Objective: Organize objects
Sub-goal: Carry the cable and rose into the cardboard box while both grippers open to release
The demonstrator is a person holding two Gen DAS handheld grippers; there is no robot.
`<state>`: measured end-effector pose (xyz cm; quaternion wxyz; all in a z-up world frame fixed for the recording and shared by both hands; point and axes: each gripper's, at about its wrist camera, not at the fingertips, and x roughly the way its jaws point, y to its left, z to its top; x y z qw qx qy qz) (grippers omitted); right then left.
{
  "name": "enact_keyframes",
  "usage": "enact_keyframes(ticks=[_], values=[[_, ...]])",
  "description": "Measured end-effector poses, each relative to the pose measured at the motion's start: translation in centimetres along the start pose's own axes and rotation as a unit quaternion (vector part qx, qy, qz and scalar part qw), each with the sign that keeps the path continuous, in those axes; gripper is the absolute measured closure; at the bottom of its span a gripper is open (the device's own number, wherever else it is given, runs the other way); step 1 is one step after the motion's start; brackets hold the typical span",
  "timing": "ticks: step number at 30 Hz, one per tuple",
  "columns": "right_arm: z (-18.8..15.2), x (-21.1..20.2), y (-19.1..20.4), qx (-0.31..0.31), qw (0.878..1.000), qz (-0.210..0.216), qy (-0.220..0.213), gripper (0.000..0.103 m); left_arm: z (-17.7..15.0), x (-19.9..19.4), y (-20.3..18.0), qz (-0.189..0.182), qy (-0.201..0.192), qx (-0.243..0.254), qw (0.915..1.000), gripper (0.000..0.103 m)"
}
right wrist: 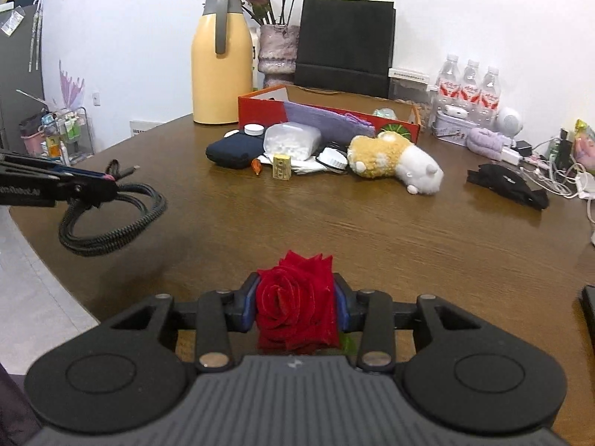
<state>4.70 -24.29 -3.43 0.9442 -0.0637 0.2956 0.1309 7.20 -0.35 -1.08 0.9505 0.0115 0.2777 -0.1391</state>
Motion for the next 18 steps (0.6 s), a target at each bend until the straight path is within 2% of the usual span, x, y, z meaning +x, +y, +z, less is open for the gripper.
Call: enact_keyframes(ticks=[7, 11, 14, 18], values=[[0.0, -0.3, 0.3, -0.001, 1.0, 0.003, -0.008, 0.063, -0.3, -0.4, 0.1, -0.011, -0.006, -0.002, 0.9999, 0.085], [0.4, 0.6, -0.8, 0.033, 0.999, 0.027, -0.007, 0.063, 0.0, 1.2, 0.7, -0.019, 0.007, -0.017, 0.9997, 0.085], [1.9, 1.5, -1.9, 0.038, 0.999, 0.034, -0.011, 0.063, 2.1, 2.6, 1.5, -0.034, 0.006, -0.019, 0.9992, 0.085], [6.2, 2.8, -4.3, 0.036, 0.997, 0.032, -0.054, 0.063, 7.2, 5.6, 2.3, -0.036, -0.022, 0.023, 0.9989, 0.085]])
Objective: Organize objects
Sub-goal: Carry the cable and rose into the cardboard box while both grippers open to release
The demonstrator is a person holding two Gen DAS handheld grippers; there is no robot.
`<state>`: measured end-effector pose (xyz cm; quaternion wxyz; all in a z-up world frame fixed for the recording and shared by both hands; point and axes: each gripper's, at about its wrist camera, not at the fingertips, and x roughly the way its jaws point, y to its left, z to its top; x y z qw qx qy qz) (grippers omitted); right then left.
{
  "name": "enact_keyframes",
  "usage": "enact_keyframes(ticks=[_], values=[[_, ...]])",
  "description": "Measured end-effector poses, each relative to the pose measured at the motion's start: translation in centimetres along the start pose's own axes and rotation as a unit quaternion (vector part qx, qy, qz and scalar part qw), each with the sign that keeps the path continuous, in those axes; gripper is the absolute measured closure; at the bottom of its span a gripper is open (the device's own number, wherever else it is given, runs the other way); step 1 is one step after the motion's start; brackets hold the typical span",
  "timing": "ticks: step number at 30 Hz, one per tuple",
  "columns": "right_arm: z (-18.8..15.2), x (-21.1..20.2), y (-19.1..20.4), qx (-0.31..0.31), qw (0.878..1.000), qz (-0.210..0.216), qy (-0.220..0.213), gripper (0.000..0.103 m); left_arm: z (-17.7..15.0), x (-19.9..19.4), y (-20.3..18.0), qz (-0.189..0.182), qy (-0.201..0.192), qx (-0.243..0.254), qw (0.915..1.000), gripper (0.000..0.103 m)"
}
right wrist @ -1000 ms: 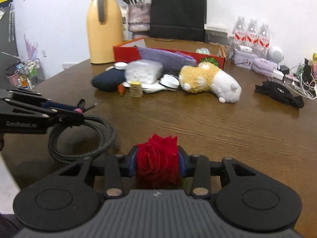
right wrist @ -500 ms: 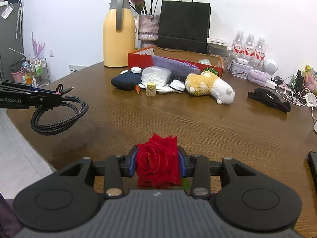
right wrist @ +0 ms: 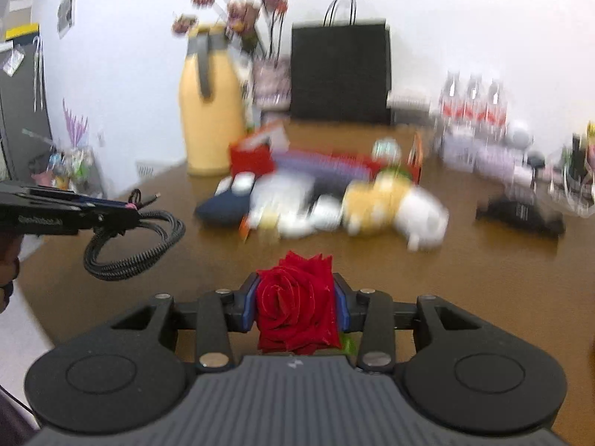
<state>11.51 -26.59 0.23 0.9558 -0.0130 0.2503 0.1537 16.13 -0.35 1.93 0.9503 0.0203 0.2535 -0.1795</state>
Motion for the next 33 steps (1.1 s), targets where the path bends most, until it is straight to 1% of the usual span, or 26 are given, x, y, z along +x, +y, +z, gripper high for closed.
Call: enact_keyframes(ticks=[3, 5, 7, 9, 11, 13, 15, 16, 18, 19, 20, 21, 22, 23, 24, 25, 26, 27, 28, 29, 30, 31, 33], values=[[3.8, 2.1, -1.7, -0.014, 0.999, -0.011, -0.029, 0.063, 5.2, 3.2, 1.9, -0.012, -0.014, 0.015, 0.9997, 0.085], [7.0, 3.9, -3.3, -0.02, 0.999, -0.01, -0.045, 0.063, 8.5, 6.0, 3.3, -0.021, -0.008, 0.012, 0.9997, 0.085], [10.4, 6.4, -5.0, -0.015, 0.998, 0.0, -0.053, 0.063, 11.8, 9.3, 4.7, -0.014, -0.001, 0.007, 0.9999, 0.085], [13.3, 9.4, -6.7, -0.009, 0.999, -0.005, -0.054, 0.063, 14.3, 12.9, 5.8, -0.005, 0.014, 0.0, 0.9999, 0.085], [16.0, 13.2, -8.2, -0.001, 0.999, -0.006, -0.041, 0.063, 16.1, 16.5, 6.4, 0.011, 0.027, -0.002, 0.9996, 0.085], [18.5, 17.4, -9.6, 0.028, 0.999, 0.008, -0.022, 0.063, 17.3, 20.4, 7.2, 0.036, 0.044, 0.009, 0.9984, 0.085], [20.7, 22.1, -10.6, 0.055, 0.998, 0.016, -0.001, 0.061, 17.6, 24.2, 7.9, 0.062, 0.072, 0.012, 0.9954, 0.085], [21.4, 24.0, -10.7, 0.059, 0.998, 0.01, 0.007, 0.06, 17.6, 26.1, 8.4, 0.068, 0.088, 0.005, 0.9938, 0.085], [22.2, 28.0, -10.5, 0.046, 0.999, -0.002, 0.026, 0.06, 16.9, 29.4, 9.0, 0.069, 0.118, 0.002, 0.9906, 0.085], [22.4, 30.2, -10.5, 0.04, 0.998, -0.007, 0.039, 0.06, 16.5, 30.5, 9.2, 0.075, 0.129, 0.0, 0.9887, 0.085], [22.5, 32.5, -10.7, 0.047, 0.997, -0.012, 0.058, 0.059, 16.1, 31.4, 9.5, 0.085, 0.14, 0.0, 0.9865, 0.084], [22.4, 34.2, -10.8, 0.052, 0.996, -0.016, 0.071, 0.056, 15.8, 32.1, 9.6, 0.091, 0.152, 0.006, 0.9841, 0.083], [22.1, 36.1, -10.9, 0.053, 0.995, -0.02, 0.083, 0.051, 15.3, 32.3, 9.6, 0.091, 0.16, 0.015, 0.9828, 0.081], [21.9, 37.3, -11.0, 0.051, 0.995, -0.029, 0.086, 0.028, 15.1, 32.4, 9.7, 0.088, 0.162, 0.021, 0.9827, 0.078], [21.6, 38.3, -11.0, 0.046, 0.994, -0.048, 0.084, 0.007, 14.9, 32.2, 9.7, 0.085, 0.155, 0.027, 0.9839, 0.063], [21.2, 38.9, -10.9, 0.04, 0.994, -0.067, 0.078, 0.005, 14.7, 31.6, 9.8, 0.086, 0.145, 0.03, 0.9852, 0.053], [20.8, 39.1, -10.8, 0.038, 0.994, -0.073, 0.072, 0.005, 14.8, 31.0, 9.9, 0.089, 0.132, 0.029, 0.9868, 0.041], [20.6, 39.1, -10.8, 0.043, 0.994, -0.066, 0.077, 0.005, 15.1, 30.4, 9.9, 0.086, 0.121, 0.029, 0.9885, 0.039], [20.6, 38.9, -11.0, 0.051, 0.994, -0.058, 0.073, 0.005, 15.4, 29.8, 9.7, 0.079, 0.113, 0.029, 0.99, 0.039], [20.6, 38.4, -11.1, 0.056, 0.995, -0.059, 0.057, 0.005, 15.8, 29.4, 9.6, 0.075, 0.109, 0.026, 0.9909, 0.036], [20.8, 37.7, -11.1, 0.056, 0.995, -0.064, 0.042, 0.005, 16.4, 29.0, 9.5, 0.075, 0.104, 0.021, 0.9916, 0.031], [21.0, 37.1, -11.0, 0.055, 0.995, -0.07, 0.033, 0.004, 16.9, 28.4, 9.3, 0.074, 0.095, 0.017, 0.9926, 0.029], [21.8, 35.5, -11.1, 0.059, 0.996, -0.064, 0.023, 0.003, 17.7, 27.3, 8.8, 0.074, 0.081, 0.014, 0.9939, 0.025]])
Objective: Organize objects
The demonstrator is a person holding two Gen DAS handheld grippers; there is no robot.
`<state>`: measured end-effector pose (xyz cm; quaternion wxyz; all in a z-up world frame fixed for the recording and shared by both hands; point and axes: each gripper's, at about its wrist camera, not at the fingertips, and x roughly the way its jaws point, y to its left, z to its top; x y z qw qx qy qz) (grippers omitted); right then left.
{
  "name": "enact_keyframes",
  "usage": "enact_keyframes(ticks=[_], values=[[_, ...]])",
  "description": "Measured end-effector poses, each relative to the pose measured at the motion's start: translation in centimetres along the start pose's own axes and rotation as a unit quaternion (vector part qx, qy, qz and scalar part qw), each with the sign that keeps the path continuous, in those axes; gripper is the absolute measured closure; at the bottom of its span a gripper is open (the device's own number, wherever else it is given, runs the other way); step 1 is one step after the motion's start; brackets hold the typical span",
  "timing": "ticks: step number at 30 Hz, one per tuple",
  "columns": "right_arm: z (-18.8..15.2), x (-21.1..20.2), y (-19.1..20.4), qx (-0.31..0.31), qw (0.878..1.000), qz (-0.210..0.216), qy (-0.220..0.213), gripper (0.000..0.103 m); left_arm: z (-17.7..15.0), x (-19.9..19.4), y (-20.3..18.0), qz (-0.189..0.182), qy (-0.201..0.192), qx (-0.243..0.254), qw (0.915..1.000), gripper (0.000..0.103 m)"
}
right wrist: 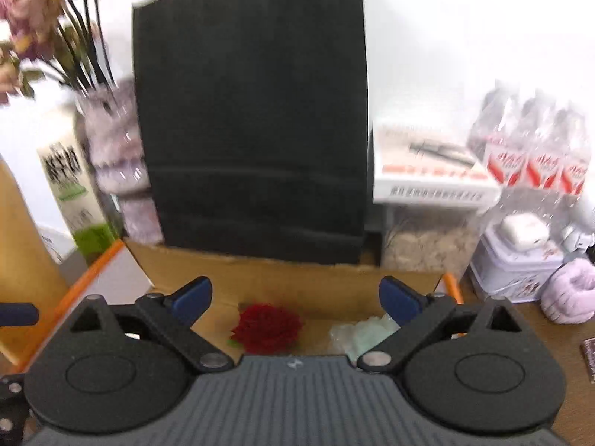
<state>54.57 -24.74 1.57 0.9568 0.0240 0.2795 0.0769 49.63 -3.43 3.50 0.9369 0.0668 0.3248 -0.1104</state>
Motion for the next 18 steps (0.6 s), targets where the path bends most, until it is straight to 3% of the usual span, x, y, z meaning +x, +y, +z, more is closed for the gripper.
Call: enact_keyframes(ticks=[4, 8, 14, 18], values=[[0.5, -5.1, -0.3, -0.01, 1.0, 0.013, -0.016, 0.001, 0.6, -3.4, -0.4, -0.004, -0.016, -0.013, 0.9998, 0.024], [-2.2, -12.1, -0.1, -0.036, 0.999, 0.015, -0.031, 0.0, -1.5, -9.2, -0.6, 0.003, -0.042, -0.018, 0.9989, 0.021], [-10.3, -24.2, 0.7, -0.045, 0.997, 0.039, -0.044, 0.0, -10.6, -20.5, -3.3, 0.001, -0.109, -0.004, 0.9941, 0.014], [-17.7, -32.6, 1.8, -0.039, 0.997, 0.051, -0.049, 0.0, -17.9, -27.2, -6.0, -0.036, -0.136, -0.021, 0.9898, 0.012]])
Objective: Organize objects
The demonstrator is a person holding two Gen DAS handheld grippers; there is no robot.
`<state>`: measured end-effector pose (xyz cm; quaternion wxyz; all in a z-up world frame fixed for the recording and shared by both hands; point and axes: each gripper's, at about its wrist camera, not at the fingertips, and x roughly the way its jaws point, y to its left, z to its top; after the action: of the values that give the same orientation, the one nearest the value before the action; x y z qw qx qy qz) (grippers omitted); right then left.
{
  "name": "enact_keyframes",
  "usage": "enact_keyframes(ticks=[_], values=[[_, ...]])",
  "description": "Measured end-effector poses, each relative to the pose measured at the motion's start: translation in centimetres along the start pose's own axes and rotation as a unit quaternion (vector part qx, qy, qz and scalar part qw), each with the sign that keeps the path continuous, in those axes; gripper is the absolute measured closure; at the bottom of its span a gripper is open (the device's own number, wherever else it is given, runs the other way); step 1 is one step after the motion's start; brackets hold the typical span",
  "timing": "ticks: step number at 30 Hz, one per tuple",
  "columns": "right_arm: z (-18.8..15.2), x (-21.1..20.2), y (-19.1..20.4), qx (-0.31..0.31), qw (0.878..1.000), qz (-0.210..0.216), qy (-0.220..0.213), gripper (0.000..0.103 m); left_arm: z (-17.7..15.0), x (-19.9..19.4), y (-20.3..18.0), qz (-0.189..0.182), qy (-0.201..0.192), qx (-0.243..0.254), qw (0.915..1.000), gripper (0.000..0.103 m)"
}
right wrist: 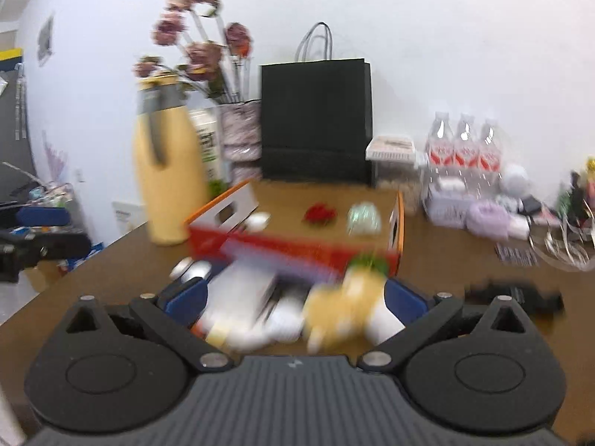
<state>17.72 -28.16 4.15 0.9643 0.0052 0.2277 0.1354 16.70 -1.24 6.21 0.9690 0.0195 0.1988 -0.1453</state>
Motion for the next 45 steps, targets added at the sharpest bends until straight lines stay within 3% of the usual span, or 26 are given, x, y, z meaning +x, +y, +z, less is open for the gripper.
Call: enact_keyframes(ticks=[2, 7, 12, 15, 19, 22, 24, 27, 30, 32, 35, 38, 39, 42, 45], values=[[-3.3, -4.1, 0.8, 0.011, 1.0, 0.002, 0.002, 0.0, -2.3, -3.0, -0.8, -0.005, 0.0, -0.007, 1.0, 0.009], [-8.3, -10.6, 1.8, 0.046, 0.998, -0.027, 0.02, 0.0, -5.0, -7.0, -1.8, 0.037, 0.029, 0.013, 0.9988, 0.007], [-8.2, -12.7, 2.0, 0.019, 0.997, -0.073, -0.005, 0.0, -4.4, -7.9, -1.5, 0.042, -0.006, 0.007, 0.9991, 0.007], [-7.9, -12.1, 1.6, 0.022, 0.997, -0.067, -0.016, 0.0, -4.4, -7.0, -0.9, 0.049, -0.007, 0.0, 0.9988, 0.008], [-7.8, -9.3, 0.9, 0.012, 0.998, -0.056, -0.009, 0.0, -4.2, -3.7, 0.1, 0.03, 0.006, 0.01, 0.9995, 0.008], [-7.0, -5.2, -0.3, 0.004, 0.997, -0.071, -0.004, 0.0, -2.9, 1.6, 1.3, 0.021, 0.016, 0.016, 0.9995, 0.012], [-6.1, -1.9, -1.3, -0.014, 0.996, -0.087, 0.006, 0.002, -1.9, 6.1, 2.2, 0.02, 0.043, 0.004, 0.9989, 0.023], [-4.2, 3.0, -3.6, -0.03, 0.993, -0.109, 0.018, 0.004, -1.2, 11.9, 2.9, 0.027, 0.069, 0.023, 0.997, 0.032], [-2.6, 7.5, -5.8, -0.036, 0.993, -0.109, 0.031, 0.007, -1.5, 16.4, 3.1, 0.019, 0.079, 0.053, 0.9952, 0.037], [-2.1, 10.4, -7.1, -0.026, 0.994, -0.097, 0.048, 0.01, -1.9, 18.5, 3.6, 0.012, 0.093, 0.046, 0.9945, 0.042], [-2.0, 14.0, -8.2, -0.041, 0.993, -0.089, 0.072, 0.012, -2.6, 20.9, 4.5, 0.003, 0.112, 0.036, 0.993, 0.057], [-1.9, 15.9, -9.4, -0.037, 0.995, -0.059, 0.065, 0.017, -2.9, 21.0, 4.5, -0.003, 0.089, 0.039, 0.9952, 0.076], [-1.9, 16.2, -9.7, -0.033, 0.996, -0.051, 0.069, 0.032, -2.9, 21.1, 4.6, -0.01, 0.088, 0.038, 0.9953, 0.076], [-2.3, 17.1, -9.7, -0.04, 0.993, -0.067, 0.085, 0.046, -3.2, 20.9, 4.3, -0.023, 0.081, 0.044, 0.9955, 0.076], [-2.7, 16.8, -9.4, -0.037, 0.993, -0.074, 0.085, 0.053, -3.3, 20.3, 3.7, -0.023, 0.076, 0.05, 0.9956, 0.076]])
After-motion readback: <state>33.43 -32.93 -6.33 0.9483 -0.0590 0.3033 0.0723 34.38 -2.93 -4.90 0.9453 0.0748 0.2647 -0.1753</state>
